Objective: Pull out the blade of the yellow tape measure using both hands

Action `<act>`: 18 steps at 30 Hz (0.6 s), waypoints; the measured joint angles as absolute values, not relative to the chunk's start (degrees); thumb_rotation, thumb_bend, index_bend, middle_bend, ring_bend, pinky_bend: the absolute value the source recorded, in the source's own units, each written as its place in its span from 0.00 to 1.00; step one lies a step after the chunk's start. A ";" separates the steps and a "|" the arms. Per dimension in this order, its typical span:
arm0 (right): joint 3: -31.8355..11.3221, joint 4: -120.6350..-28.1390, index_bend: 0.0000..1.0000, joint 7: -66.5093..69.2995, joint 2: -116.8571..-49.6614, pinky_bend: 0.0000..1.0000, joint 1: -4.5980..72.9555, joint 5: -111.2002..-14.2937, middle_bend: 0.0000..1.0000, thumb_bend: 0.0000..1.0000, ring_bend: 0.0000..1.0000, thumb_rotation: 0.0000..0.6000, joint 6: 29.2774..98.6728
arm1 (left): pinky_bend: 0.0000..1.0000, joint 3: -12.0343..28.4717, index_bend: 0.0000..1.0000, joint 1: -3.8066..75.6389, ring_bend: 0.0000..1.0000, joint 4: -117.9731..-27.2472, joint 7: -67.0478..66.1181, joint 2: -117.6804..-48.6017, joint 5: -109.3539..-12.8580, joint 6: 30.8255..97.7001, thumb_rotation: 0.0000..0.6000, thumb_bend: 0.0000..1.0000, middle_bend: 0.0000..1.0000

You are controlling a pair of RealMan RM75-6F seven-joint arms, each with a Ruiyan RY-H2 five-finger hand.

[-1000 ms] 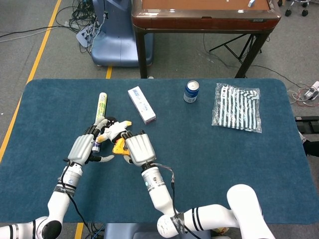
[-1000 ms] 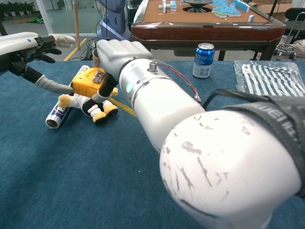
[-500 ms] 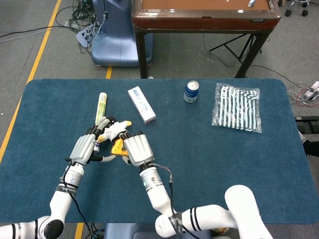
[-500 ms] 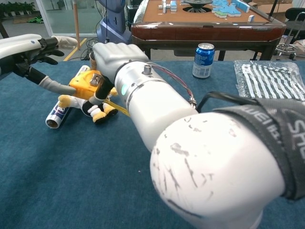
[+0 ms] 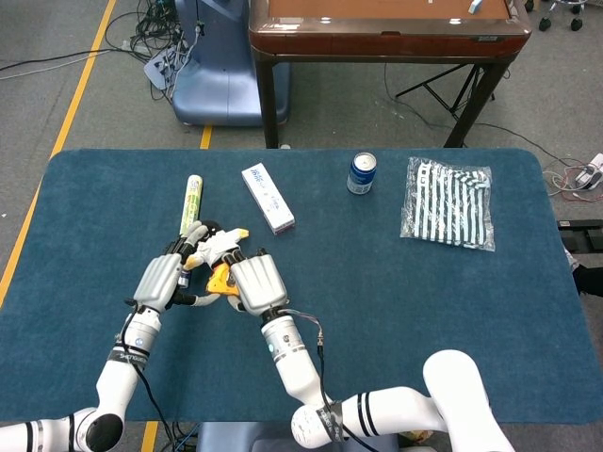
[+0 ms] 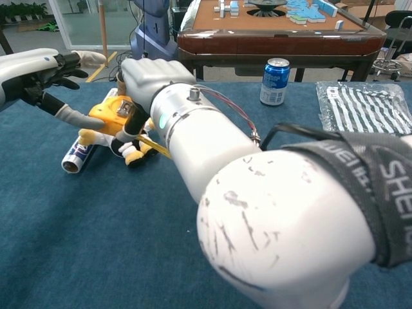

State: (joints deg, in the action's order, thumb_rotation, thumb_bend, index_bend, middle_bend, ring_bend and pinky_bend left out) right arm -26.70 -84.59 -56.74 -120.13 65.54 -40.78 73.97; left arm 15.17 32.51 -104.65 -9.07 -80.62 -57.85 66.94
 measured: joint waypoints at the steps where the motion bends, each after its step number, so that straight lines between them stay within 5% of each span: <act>1: -26.66 -84.63 0.62 -56.77 -120.10 0.32 65.53 -40.75 0.64 0.54 0.53 1.00 73.94 | 0.07 15.17 0.00 32.51 0.00 -104.56 -9.10 -80.64 -57.83 66.99 1.00 0.05 0.00; 18: -26.29 -85.87 0.62 -56.12 -119.01 0.32 64.59 -40.55 0.64 0.54 0.54 1.00 73.99 | 0.07 14.81 0.00 32.42 0.00 -103.77 -10.45 -80.07 -56.84 67.49 1.00 0.05 0.00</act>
State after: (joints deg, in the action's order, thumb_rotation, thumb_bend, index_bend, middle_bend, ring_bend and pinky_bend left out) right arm -26.29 -85.87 -56.12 -119.01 64.59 -40.55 73.99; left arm 14.81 32.42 -103.77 -10.45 -80.07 -56.84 67.49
